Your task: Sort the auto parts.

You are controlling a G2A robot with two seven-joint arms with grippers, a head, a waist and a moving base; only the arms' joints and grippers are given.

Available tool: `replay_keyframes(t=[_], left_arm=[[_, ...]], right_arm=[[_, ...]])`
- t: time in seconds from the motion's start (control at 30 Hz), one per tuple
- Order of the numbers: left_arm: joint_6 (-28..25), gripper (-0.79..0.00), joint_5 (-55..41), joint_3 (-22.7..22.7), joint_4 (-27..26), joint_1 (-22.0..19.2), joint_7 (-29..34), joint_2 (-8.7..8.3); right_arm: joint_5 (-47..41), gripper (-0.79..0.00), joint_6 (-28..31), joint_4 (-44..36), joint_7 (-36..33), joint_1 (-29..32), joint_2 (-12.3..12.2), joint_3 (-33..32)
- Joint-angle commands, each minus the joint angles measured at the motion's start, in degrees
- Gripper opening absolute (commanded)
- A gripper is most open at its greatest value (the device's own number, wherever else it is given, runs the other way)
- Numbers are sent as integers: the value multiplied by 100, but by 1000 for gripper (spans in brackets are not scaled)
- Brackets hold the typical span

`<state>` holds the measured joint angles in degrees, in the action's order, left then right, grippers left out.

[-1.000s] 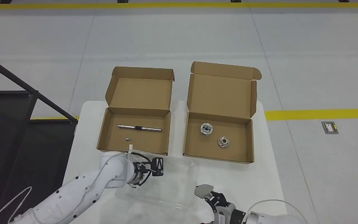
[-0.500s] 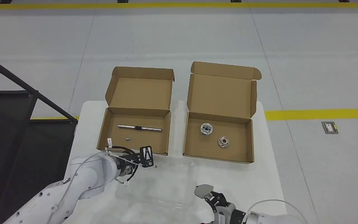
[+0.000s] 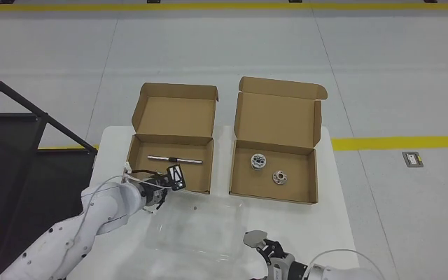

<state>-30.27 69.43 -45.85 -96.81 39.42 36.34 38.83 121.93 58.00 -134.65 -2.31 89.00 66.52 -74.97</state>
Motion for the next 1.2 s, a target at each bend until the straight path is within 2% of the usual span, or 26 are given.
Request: replay_keyframes(t=[0.0,0.07,0.17,0.33,0.57,0.73,0.97,1.03,1.17], left_arm=[[-102,-785,-17,2,284,-151,-162,58],[-428,-785,-23,104,616,-345,-322,142],[-651,-785,-22,361,1137,-697,-397,340],[-1024,-785,31,934,1994,-1290,-656,768],[-1223,-785,150,1594,3200,-1900,-983,1383],[-1341,-785,186,1880,3929,-2162,-1180,1746],[-1453,-785,259,2112,4712,-2381,-1399,2138],[-1477,-714,283,2150,4884,-2429,-1471,2229],[-1501,-696,338,2196,5157,-2501,-1602,2379]], right_arm=[[1,0,0,0,1,0,0,0],[1,0,0,0,1,0,0,0],[1,0,0,0,1,0,0,0],[1,0,0,0,1,0,0,0],[1,0,0,0,1,0,0,0],[1,0,0,0,1,0,0,0],[1,0,0,0,1,0,0,0],[1,0,0,0,1,0,0,0],[1,0,0,0,1,0,0,0]])
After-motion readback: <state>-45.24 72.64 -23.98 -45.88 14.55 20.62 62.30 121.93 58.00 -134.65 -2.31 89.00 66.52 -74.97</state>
